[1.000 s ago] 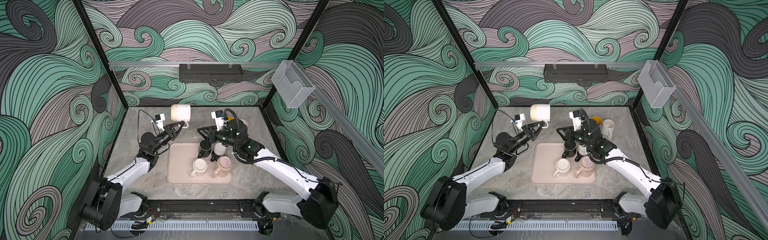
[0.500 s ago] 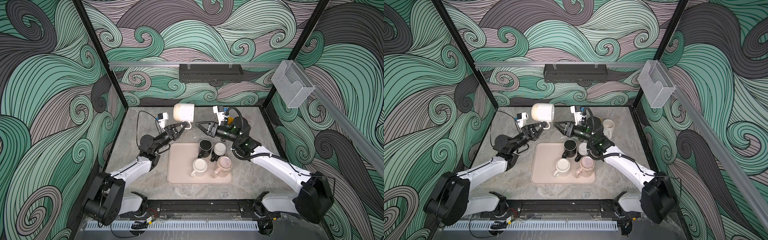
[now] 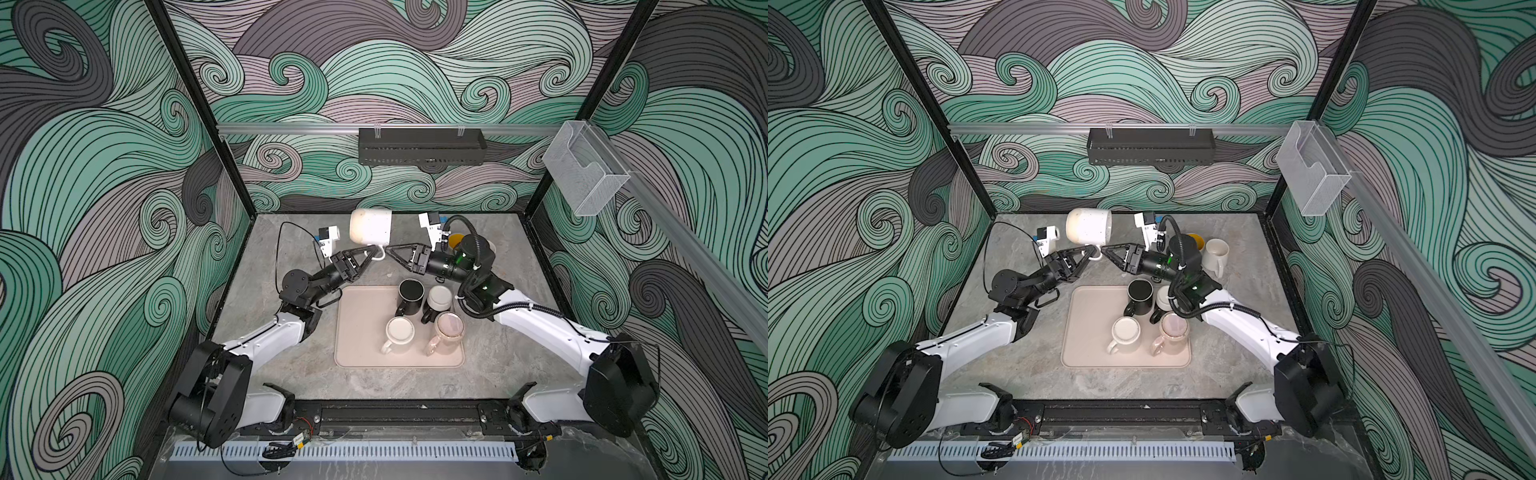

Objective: Turn the mug right side up
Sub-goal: 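Grasp the cream mug handle with the right gripper from the left gripper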

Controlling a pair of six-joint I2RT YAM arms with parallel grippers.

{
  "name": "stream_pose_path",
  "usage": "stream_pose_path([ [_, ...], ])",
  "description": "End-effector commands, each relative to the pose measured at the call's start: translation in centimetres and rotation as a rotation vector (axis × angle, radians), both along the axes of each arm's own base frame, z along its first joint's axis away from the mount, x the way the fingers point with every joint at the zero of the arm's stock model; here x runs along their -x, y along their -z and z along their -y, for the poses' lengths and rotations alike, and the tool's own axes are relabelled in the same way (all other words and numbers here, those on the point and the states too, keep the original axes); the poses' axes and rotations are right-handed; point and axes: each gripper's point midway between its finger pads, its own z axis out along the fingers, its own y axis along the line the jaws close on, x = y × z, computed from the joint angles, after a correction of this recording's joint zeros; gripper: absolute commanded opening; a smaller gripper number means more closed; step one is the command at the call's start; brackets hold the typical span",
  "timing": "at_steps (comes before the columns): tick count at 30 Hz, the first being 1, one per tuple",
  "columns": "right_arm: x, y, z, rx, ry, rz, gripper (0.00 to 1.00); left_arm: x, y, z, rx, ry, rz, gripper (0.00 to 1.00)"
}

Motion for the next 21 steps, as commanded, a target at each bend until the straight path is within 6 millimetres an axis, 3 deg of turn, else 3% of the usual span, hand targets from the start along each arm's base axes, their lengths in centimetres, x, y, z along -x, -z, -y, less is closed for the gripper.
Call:
stream_pose_path([
  [1,0.3,-0.1,-0.4,-0.021,-0.026,-0.001,0.4,2.0,-4.9,-0.3,0.062,0.005,0.211,0.0],
  [18,0.1,0.6,-2.0,-0.029,-0.064,-0.03,0.24,1.9,-4.1,0.3,0.049,0.015,0.199,0.0],
  [21,0.1,0.6,-2.2,-0.03,-0.068,-0.037,0.17,1.9,-4.1,0.3,0.048,0.016,0.198,0.0],
])
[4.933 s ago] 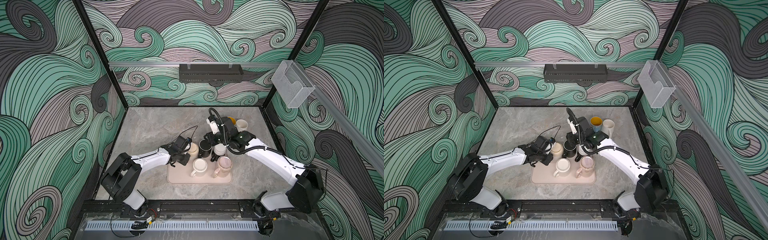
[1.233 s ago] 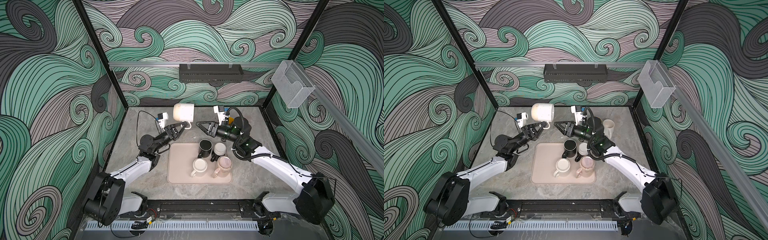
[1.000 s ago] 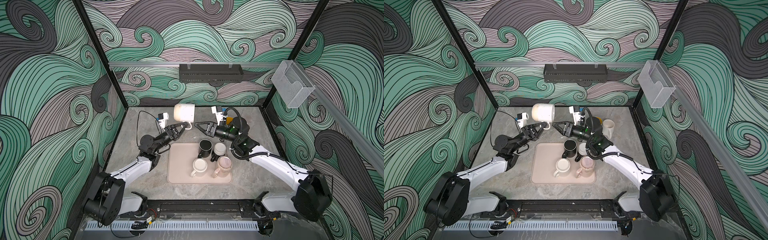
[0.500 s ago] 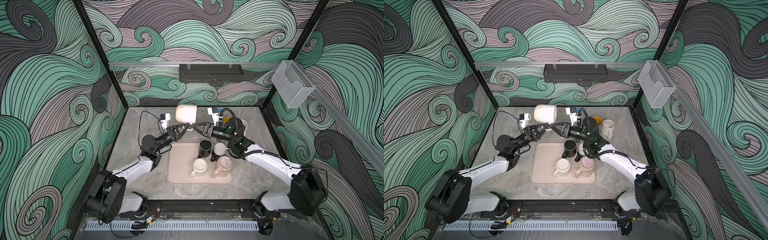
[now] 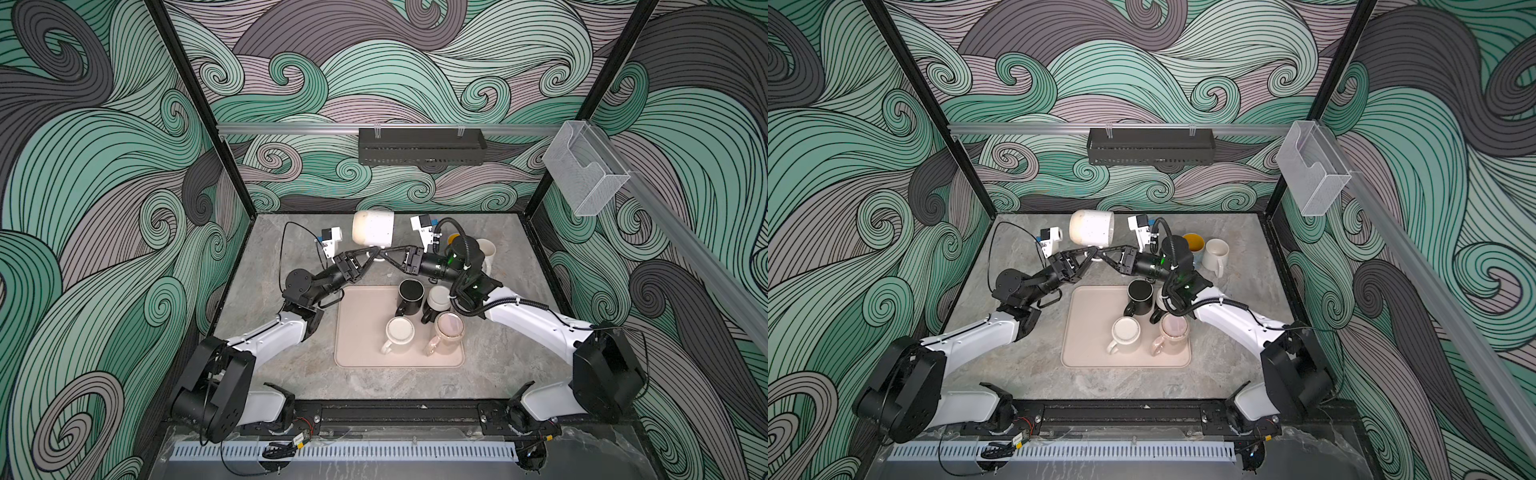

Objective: Turn the mug right side up
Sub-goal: 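Grasp the cream mug handle with the right gripper from the left gripper, then open the left gripper and draw it back while the right holds the cream mug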

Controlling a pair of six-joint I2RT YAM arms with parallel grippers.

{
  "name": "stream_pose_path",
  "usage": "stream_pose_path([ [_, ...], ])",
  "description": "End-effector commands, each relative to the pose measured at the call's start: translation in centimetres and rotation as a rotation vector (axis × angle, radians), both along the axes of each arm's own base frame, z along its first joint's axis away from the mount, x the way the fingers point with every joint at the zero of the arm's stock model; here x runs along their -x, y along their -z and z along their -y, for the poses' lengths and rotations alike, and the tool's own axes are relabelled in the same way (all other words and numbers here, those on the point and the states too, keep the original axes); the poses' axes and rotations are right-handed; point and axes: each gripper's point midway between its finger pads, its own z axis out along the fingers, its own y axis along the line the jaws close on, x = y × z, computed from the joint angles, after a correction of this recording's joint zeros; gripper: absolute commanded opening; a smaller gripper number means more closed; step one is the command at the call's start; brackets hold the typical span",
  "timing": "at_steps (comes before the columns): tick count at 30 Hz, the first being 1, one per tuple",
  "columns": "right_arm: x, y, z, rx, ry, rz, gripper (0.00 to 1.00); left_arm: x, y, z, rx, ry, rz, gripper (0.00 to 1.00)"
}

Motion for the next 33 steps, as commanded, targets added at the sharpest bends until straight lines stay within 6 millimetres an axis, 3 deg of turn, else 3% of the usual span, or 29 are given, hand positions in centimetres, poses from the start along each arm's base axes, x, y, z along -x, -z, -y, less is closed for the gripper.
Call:
stream_pose_path([
  [1,0.5,-1.0,-0.9,-0.023,-0.037,0.023,0.11,2.0,-4.6,-0.2,0.061,0.01,0.202,0.0],
  [3,0.6,-1.3,-1.0,-0.038,-0.047,0.02,0.0,1.9,-4.4,-0.2,0.056,0.01,0.195,0.0],
  [9,0.7,-1.4,-0.9,-0.052,-0.045,0.018,0.0,1.4,-3.3,-0.1,0.016,-0.007,0.158,0.02],
  [13,0.8,-1.7,-0.4,-0.052,-0.026,0.037,0.0,1.1,-2.4,-0.4,-0.026,-0.037,0.127,0.3],
  [15,0.8,-1.7,-0.3,-0.046,-0.016,0.044,0.0,1.0,-2.1,-0.8,-0.038,-0.062,0.119,0.37],
  [20,0.8,-1.9,0.0,-0.037,-0.005,0.056,0.0,1.0,-1.9,-1.3,-0.063,-0.091,0.113,0.34],
  [25,0.5,-1.8,0.5,-0.036,0.012,0.055,0.0,1.1,-1.8,-1.6,-0.074,-0.1,0.109,0.25],
  [33,0.8,-2.0,1.0,-0.024,0.008,0.072,0.0,0.9,-1.4,-1.9,-0.097,-0.116,0.101,0.32],
])
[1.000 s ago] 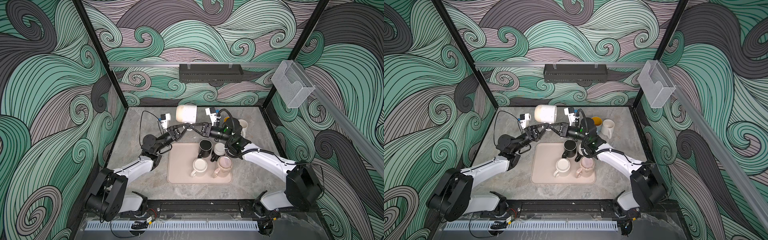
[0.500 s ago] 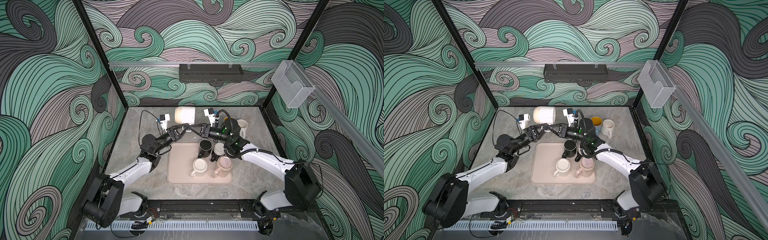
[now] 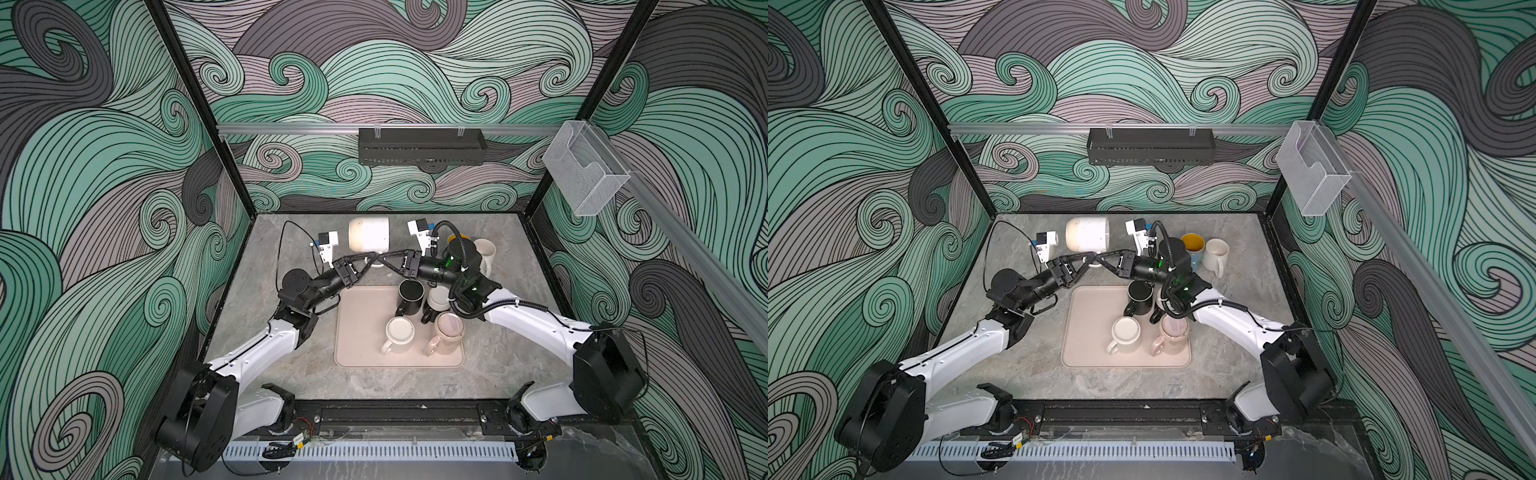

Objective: Turn the mug right side up
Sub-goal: 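Open the left gripper and draw it back while the right holds the cream mug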

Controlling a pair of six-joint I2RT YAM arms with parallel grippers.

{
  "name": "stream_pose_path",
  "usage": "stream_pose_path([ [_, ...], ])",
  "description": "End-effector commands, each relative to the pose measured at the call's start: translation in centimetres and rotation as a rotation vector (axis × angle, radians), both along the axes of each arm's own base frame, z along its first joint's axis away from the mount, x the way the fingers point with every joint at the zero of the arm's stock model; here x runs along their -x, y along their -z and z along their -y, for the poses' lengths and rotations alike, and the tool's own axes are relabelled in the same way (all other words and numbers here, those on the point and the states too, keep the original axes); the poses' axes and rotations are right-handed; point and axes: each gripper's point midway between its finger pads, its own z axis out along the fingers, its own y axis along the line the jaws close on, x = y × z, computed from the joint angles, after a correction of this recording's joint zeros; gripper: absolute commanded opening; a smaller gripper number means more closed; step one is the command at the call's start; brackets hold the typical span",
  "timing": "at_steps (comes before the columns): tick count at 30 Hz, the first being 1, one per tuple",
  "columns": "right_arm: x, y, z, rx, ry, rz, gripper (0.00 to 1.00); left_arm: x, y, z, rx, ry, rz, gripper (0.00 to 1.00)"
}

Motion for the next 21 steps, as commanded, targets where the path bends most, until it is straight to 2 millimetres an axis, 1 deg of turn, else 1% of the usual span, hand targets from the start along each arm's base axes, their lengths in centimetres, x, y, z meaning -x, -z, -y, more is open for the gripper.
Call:
stream_pose_path([
  [1,0.4,-3.1,1.0,-0.049,0.014,0.109,0.0,0.4,-2.5,-0.9,0.013,-0.033,0.112,0.33],
  [4,0.5,-3.0,1.1,-0.044,0.012,0.112,0.0,0.3,-2.4,-0.9,0.011,-0.034,0.107,0.35],
  [7,0.5,-3.0,0.9,-0.045,0.002,0.111,0.0,0.1,-2.4,-0.8,0.012,-0.032,0.104,0.32],
  [8,0.5,-3.0,0.8,-0.047,0.001,0.113,0.0,0.1,-2.2,-0.8,0.012,-0.031,0.101,0.28],
  [9,0.5,-3.0,0.8,-0.049,0.0,0.112,0.0,0.1,-2.2,-0.7,0.011,-0.028,0.1,0.2],
  [12,0.5,-3.1,0.6,-0.051,-0.011,0.115,0.0,0.1,-2.0,-0.6,0.008,-0.017,0.092,0.0],
  [17,0.3,-3.6,0.3,-0.085,-0.022,0.115,0.0,0.1,-1.5,-0.5,0.01,-0.011,0.082,0.0],
  [18,0.3,-3.8,0.3,-0.099,-0.025,0.118,0.02,0.1,-1.4,-0.5,0.016,-0.007,0.083,0.0],
  [19,0.3,-4.1,0.1,-0.113,-0.028,0.117,0.11,0.2,-1.6,-0.4,0.024,-0.003,0.084,0.0],
  [21,0.3,-4.5,-0.3,-0.133,-0.038,0.12,0.18,0.2,-1.6,-0.3,0.034,0.002,0.086,0.0],
])
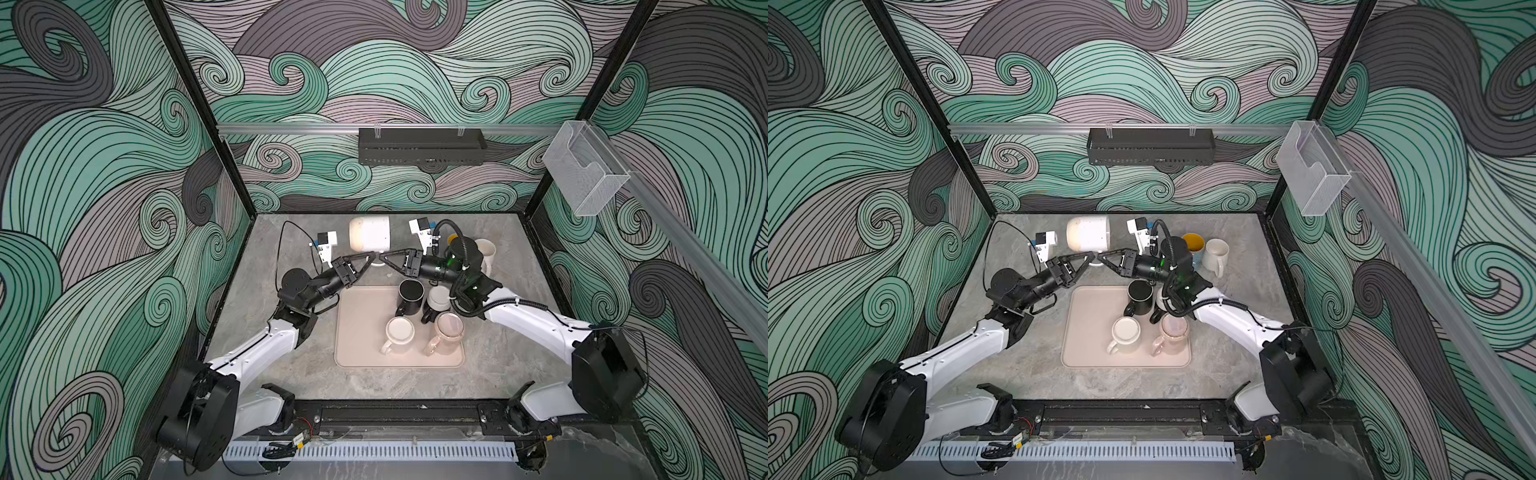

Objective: Turn the mug right side up
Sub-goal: 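Open the left gripper and draw it back while the right holds the cream mug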

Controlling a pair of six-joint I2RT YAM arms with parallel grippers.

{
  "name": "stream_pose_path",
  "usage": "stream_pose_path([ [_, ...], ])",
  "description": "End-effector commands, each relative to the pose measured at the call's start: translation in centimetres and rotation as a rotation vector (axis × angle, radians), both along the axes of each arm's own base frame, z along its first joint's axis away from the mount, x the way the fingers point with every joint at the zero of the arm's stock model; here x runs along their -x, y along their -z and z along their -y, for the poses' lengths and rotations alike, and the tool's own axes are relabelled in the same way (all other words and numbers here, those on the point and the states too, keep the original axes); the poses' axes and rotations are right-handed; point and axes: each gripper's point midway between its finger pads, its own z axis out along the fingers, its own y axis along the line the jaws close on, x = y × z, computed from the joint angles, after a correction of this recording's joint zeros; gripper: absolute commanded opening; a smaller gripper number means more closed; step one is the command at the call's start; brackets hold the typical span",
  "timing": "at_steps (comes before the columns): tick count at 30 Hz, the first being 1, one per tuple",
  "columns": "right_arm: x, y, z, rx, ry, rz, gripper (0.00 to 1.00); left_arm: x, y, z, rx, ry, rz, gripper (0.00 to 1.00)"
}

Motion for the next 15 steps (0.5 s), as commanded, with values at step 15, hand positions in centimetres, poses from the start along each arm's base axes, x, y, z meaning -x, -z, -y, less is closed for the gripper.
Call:
stream_pose_path([
  [15,0.2,-5.1,-1.7,-0.159,-0.037,0.089,0.27,0.9,-2.4,-0.4,0.053,-0.009,0.11,0.0],
])
